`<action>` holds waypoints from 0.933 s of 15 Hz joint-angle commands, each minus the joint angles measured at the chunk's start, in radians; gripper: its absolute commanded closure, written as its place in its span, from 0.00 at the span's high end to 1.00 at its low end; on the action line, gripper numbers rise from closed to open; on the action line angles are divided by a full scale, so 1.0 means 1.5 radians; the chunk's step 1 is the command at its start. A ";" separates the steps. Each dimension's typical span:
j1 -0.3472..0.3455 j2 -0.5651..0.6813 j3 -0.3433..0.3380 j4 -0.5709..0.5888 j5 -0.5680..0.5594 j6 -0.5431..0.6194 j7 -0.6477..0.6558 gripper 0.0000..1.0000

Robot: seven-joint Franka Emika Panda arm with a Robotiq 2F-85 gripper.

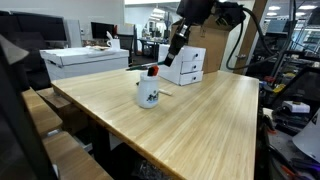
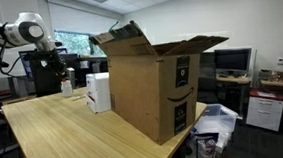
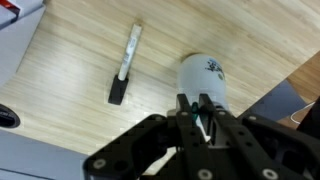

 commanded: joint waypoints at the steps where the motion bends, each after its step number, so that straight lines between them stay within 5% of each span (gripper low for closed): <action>1: 0.005 -0.030 0.000 0.038 0.001 -0.050 -0.046 0.06; 14: 0.019 0.029 0.038 0.231 -0.090 -0.373 -0.105 0.06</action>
